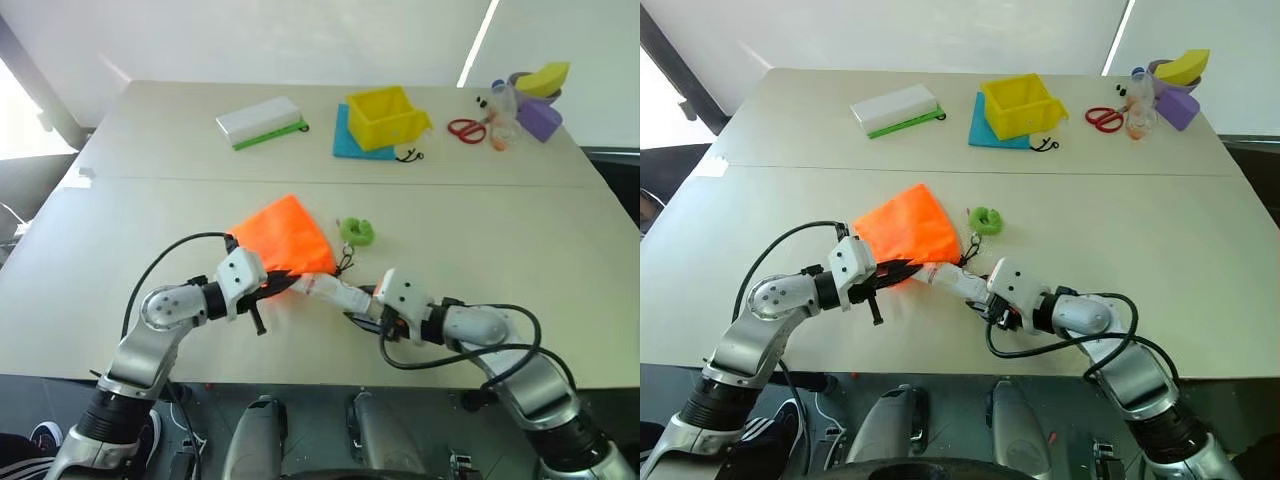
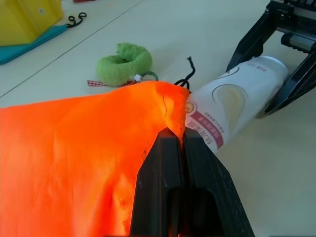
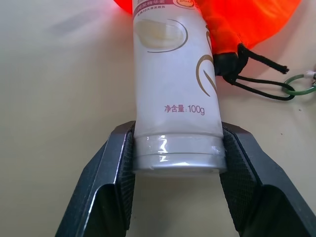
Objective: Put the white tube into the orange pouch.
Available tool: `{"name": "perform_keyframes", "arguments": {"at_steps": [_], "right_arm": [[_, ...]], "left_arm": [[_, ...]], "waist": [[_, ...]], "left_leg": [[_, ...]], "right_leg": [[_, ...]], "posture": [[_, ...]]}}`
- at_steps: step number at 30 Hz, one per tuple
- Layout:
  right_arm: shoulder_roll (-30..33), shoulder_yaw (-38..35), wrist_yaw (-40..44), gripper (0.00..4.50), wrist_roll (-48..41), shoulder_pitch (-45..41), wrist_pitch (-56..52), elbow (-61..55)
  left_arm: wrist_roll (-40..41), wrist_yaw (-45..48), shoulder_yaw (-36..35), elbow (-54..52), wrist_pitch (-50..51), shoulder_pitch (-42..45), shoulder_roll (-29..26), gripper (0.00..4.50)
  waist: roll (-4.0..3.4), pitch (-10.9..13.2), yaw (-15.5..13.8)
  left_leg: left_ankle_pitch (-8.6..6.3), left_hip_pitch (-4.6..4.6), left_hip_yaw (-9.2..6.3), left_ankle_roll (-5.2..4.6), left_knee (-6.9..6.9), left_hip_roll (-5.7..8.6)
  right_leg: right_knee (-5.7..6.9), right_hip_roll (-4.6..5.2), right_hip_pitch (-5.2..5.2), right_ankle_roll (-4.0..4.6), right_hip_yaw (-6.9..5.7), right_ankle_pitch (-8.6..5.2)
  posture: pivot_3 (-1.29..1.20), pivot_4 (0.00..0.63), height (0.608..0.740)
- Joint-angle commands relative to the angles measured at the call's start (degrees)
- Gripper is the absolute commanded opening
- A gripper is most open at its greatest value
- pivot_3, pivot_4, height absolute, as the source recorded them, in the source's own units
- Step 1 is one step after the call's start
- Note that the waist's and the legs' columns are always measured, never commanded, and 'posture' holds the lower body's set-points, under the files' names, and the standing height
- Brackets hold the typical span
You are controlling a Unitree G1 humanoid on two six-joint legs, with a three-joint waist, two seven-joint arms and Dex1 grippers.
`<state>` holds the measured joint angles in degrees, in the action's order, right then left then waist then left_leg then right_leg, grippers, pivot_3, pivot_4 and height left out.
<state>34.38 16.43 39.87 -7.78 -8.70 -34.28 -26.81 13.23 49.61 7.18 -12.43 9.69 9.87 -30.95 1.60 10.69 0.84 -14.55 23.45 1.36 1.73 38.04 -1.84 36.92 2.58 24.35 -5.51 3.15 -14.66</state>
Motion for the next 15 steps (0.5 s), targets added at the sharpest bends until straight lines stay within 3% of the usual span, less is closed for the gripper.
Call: {"name": "perform_keyframes", "arguments": {"at_steps": [1,15], "right_arm": [[0.83,0.34,0.23,1.82,1.61,-1.69,0.93,0.12],[-3.19,7.39,1.56,1.82,5.04,-9.42,-1.56,4.92]], "left_arm": [[0.79,-0.13,-0.43,-2.12,-0.84,0.13,0.37,0.0],[2.5,-0.8,-0.49,-3.06,1.62,1.04,1.69,0.0]], "waist": [[0.0,0.0,0.0],[0.0,0.0,0.32]], "left_leg": [[0.0,0.0,0.0,0.0,0.0,0.0],[0.0,-0.06,-0.06,-0.01,0.0,-0.02]], "right_leg": [[0.01,0.0,0.0,0.0,0.0,0.0],[0.13,-0.1,0.0,0.0,-0.03,0.01]], "posture": [[0.0,0.15,0.74],[0.0,0.15,0.74]]}}
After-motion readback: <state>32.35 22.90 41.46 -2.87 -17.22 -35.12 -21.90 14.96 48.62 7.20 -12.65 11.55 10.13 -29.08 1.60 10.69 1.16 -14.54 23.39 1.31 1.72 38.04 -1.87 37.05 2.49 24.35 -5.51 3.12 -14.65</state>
